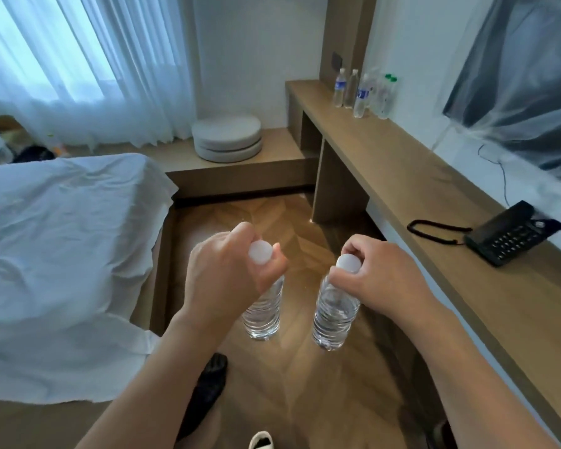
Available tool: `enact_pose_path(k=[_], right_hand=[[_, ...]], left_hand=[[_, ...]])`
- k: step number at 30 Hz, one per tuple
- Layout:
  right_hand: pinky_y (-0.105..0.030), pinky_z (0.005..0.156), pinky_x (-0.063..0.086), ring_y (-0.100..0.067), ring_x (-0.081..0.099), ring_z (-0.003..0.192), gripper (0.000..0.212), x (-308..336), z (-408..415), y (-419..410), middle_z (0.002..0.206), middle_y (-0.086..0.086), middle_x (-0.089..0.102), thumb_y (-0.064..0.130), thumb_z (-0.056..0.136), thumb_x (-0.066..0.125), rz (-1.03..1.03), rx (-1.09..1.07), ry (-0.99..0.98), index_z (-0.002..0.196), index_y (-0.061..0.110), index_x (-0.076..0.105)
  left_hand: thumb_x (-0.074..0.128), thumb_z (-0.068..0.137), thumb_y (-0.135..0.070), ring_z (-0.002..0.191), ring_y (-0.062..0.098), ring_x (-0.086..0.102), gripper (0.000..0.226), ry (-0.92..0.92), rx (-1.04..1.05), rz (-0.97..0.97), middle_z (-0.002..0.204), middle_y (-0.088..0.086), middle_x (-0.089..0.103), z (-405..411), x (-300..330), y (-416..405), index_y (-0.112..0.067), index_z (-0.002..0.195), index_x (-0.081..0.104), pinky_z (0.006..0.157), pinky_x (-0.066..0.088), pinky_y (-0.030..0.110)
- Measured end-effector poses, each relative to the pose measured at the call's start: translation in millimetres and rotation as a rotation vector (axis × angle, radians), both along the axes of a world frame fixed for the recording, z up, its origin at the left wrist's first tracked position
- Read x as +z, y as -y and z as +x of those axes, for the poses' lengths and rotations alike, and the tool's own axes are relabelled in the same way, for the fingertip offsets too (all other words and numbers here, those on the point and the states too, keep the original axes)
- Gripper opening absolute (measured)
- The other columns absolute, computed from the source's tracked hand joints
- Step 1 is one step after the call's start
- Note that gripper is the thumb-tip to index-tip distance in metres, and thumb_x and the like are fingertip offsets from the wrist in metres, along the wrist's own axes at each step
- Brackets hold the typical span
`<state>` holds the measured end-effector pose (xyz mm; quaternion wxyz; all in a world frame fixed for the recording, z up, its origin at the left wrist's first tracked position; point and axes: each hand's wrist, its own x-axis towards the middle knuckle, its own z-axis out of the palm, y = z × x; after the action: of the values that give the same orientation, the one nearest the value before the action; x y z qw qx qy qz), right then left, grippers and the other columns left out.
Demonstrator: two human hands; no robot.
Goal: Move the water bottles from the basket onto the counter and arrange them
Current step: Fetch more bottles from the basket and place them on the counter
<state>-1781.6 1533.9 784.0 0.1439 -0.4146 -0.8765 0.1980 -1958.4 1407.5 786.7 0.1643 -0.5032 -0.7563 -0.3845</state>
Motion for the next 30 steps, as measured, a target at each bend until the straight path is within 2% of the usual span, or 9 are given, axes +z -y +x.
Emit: enact_pose_path(k=[2, 6, 11, 17, 23, 28, 30], right_hand=[[-0.016, 0.052, 0.038, -0.006, 0.057, 0.064, 0.026, 5.4, -39.3, -35.7, 0.071, 0.012, 0.057, 0.053, 0.075, 0.066, 0.021, -0.012, -0.020, 0.082, 0.030, 0.055], [-0.021, 0.059, 0.052, -0.010, 0.059, 0.065, 0.028, 0.2, -108.6, -105.4, 0.073, 0.011, 0.058, 0.054, 0.077, 0.064, 0.013, -0.036, -0.034, 0.085, 0.028, 0.055], [-0.021, 0.054, 0.046, -0.009, 0.058, 0.062, 0.028, -18.7, -204.2, -214.9, 0.068, 0.009, 0.057, 0.052, 0.073, 0.065, 0.012, -0.032, -0.038, 0.080, 0.027, 0.056], [-0.023, 0.055, 0.044, -0.009, 0.057, 0.063, 0.027, -11.1, -293.4, -355.2, 0.069, 0.009, 0.058, 0.051, 0.073, 0.065, -0.027, -0.027, -0.018, 0.079, 0.026, 0.056], [-0.034, 0.062, 0.054, -0.014, 0.059, 0.067, 0.026, 3.8, -367.8, -490.5, 0.071, 0.007, 0.059, 0.049, 0.072, 0.064, -0.025, -0.087, -0.052, 0.081, 0.027, 0.053], [-0.030, 0.058, 0.048, -0.012, 0.057, 0.068, 0.025, -6.3, -428.6, -607.5, 0.072, 0.008, 0.059, 0.047, 0.069, 0.066, -0.045, -0.192, -0.058, 0.078, 0.027, 0.054], [-0.034, 0.060, 0.052, -0.013, 0.058, 0.068, 0.026, -14.6, -456.2, -653.9, 0.073, 0.007, 0.060, 0.047, 0.067, 0.065, -0.076, -0.231, -0.065, 0.076, 0.025, 0.054]], left_hand=[[0.065, 0.074, -0.042, 0.046, 0.014, 0.047, 0.031, -0.021, -0.002, -0.009, 0.053, -0.006, 0.050, -40.4, 4.3, -41.4, -0.013, 0.068, 0.057, 0.050, 0.035, 0.022], [0.067, 0.073, -0.043, 0.051, 0.014, 0.049, 0.029, 0.015, 0.048, -0.037, 0.056, -0.004, 0.055, -109.8, 6.6, -120.8, -0.015, 0.070, 0.058, 0.056, 0.034, 0.023], [0.065, 0.072, -0.043, 0.050, 0.012, 0.048, 0.027, 0.056, 0.050, -0.063, 0.056, -0.007, 0.054, -196.2, -7.2, -227.4, -0.017, 0.068, 0.058, 0.061, 0.036, 0.025], [0.063, 0.071, -0.044, 0.048, 0.015, 0.048, 0.027, 0.012, 0.019, -0.127, 0.053, -0.007, 0.051, -285.5, -0.1, -359.6, -0.019, 0.067, 0.056, 0.055, 0.038, 0.027], [0.067, 0.071, -0.041, 0.049, 0.014, 0.041, 0.028, -0.043, 0.032, -0.099, 0.053, -0.007, 0.047, -374.4, 17.1, -497.3, -0.015, 0.069, 0.058, 0.055, 0.032, 0.025], [0.066, 0.070, -0.040, 0.049, 0.017, 0.044, 0.026, -0.034, -0.017, -0.120, 0.052, -0.007, 0.045, -451.0, 12.4, -619.9, -0.014, 0.068, 0.059, 0.056, 0.033, 0.026], [0.065, 0.071, -0.040, 0.048, 0.017, 0.046, 0.026, -0.040, -0.059, -0.129, 0.052, -0.008, 0.043, -479.6, 5.3, -669.5, -0.015, 0.068, 0.059, 0.055, 0.032, 0.025]])
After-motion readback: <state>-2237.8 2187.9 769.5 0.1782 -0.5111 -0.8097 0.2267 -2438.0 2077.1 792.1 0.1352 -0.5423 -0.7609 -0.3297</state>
